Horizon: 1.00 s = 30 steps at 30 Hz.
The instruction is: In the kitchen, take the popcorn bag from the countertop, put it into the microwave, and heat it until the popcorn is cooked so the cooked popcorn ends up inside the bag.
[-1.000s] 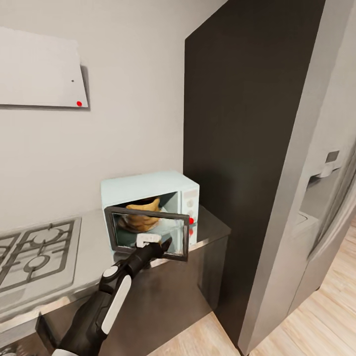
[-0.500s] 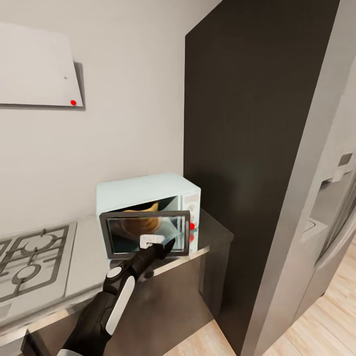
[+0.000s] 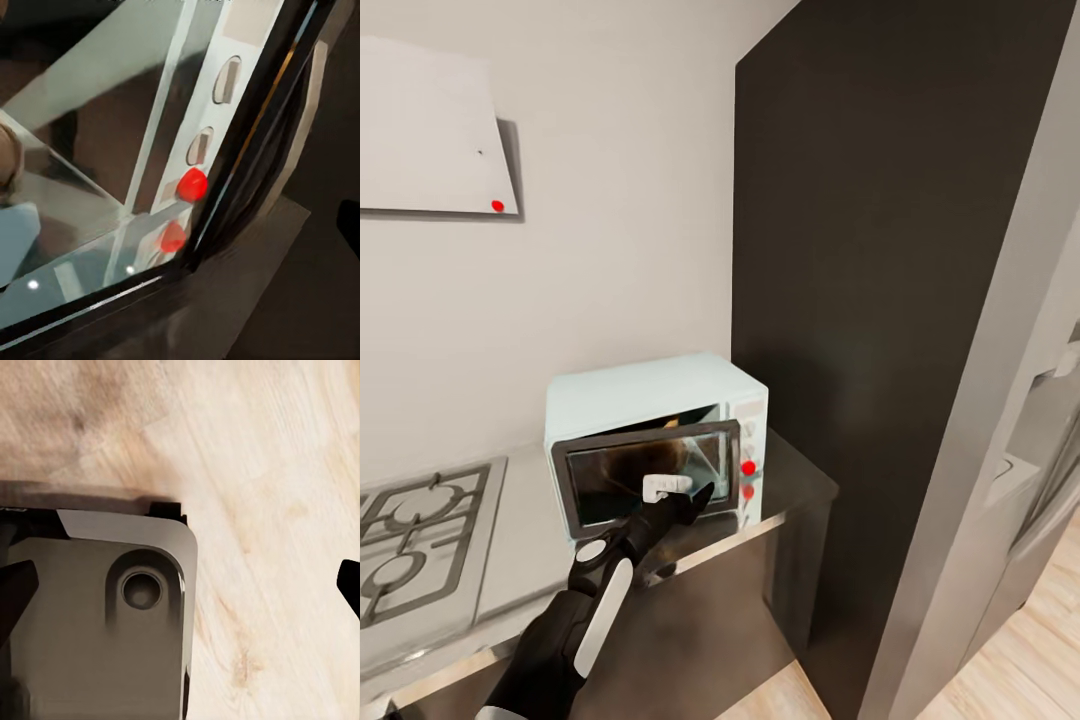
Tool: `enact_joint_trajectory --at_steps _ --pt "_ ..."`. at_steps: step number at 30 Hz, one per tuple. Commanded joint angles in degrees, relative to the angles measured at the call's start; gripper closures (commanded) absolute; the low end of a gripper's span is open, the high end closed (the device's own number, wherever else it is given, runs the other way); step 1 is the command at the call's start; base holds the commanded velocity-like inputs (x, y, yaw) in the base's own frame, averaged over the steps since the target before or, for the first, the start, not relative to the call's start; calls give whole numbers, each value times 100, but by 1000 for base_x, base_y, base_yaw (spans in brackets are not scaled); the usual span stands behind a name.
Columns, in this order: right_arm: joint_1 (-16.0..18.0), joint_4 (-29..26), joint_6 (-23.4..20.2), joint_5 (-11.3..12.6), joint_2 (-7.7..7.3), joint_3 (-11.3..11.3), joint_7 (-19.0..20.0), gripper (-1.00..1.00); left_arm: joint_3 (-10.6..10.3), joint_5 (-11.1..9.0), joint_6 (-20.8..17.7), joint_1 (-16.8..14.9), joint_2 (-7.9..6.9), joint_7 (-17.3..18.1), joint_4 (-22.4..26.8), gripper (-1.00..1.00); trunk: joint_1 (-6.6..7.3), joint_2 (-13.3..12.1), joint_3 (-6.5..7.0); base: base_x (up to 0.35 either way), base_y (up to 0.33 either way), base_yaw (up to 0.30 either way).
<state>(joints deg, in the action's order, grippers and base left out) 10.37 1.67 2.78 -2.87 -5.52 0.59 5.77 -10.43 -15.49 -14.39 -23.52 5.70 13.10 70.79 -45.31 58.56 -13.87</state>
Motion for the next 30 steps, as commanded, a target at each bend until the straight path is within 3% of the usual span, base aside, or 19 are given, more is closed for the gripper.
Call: enact_joint_trajectory --at_steps 1,21,30 --pt "9 18 29 -29 -2 10 17 -100 6 -59 -46 -4 -3 8 5 -100 -2 5 -7 119 0 0" --pt "8 18 38 -29 -11 8 21 -100 6 -59 -46 -4 -7 8 11 -100 -2 5 -7 118 0 0" --pt "9 18 38 -29 -11 11 21 -100 8 -64 -54 -4 1 -7 59 -100 -2 5 -7 7 0 0"
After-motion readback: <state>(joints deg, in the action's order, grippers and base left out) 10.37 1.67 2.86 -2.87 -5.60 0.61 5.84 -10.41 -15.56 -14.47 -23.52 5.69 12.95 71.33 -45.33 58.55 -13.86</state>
